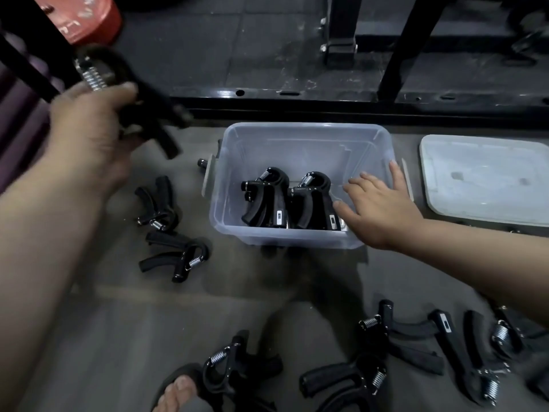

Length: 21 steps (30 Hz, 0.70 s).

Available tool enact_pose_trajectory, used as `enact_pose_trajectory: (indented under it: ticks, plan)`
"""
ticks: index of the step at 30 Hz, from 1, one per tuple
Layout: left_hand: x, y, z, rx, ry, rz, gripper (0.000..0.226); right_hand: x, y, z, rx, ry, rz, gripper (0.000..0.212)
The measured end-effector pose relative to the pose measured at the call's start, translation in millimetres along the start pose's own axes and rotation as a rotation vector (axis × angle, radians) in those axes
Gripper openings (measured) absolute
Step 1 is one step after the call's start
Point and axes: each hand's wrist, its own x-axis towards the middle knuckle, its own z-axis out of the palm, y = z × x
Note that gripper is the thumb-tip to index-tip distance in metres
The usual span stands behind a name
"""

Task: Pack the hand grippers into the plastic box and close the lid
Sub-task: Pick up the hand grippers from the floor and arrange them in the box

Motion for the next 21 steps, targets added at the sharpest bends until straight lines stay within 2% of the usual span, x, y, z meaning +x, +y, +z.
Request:
enact_pose_trajectory:
  ticks: [1, 2, 4, 6, 8, 10, 12, 13, 17, 19, 21]
  plan:
    - [-16.4, 9.5, 22.4, -0.021, -0.005, 0.047, 0.01, -0.4, -0.1, -0.6, 0.003, -0.003, -0.001, 0.069]
    - [-36.4, 15.6, 43.1, -0.069, -0.082, 0.043, 0.011, -0.6, -0.1, -0.9, 0.006, -0.002, -0.003, 0.069]
    - [-61.5, 7.4, 82.7, -0.161, -0.235, -0.122, 0.013, -0.8, 0.0, -1.6, 0.016, -0.001, -0.007, 0.069]
    - [-78.9, -9.9, 109.9, -0.118, -0.39, -0.301, 0.021, -1.3, -0.1, -1.3, 0.025, 0.002, -0.009, 0.069]
    - [-86.1, -37.1, 126.4, -0.086, -0.46, -0.466, 0.022, -3.2, 0.5, -0.7, 0.027, 0.03, -0.022, 0.065]
    - [-89.5, -56.4, 136.9, -0.085, -0.477, -0.557, 0.023, -5.2, 3.0, -1.5, 0.09, 0.081, -0.102, 0.057]
    - [-84.2, -66.2, 140.0, -0.115, -0.483, -0.626, 0.021, -8.6, 4.6, -4.9, 0.296, 0.108, -0.215, 0.047]
    - [-79.9, -69.9, 139.2, -0.133, -0.488, -0.648, 0.019, -9.8, 3.2, -9.3, 0.454, 0.095, -0.215, 0.043]
    - [-65.8, -76.1, 135.5, -0.131, -0.496, -0.706, 0.024, -0.5, -8.5, -34.4, 1.219, -0.15, 0.081, 0.032]
    - [-58.1, -77.5, 136.1, -0.153, -0.505, -0.732, 0.026, 7.6, -12.7, -38.9, 1.473, -0.256, 0.179, 0.04]
    - [-50.8, -75.4, 137.7, -0.148, -0.507, -0.737, 0.023, 16.0, -11.4, -42.1, 1.661, -0.281, 0.283, 0.049]
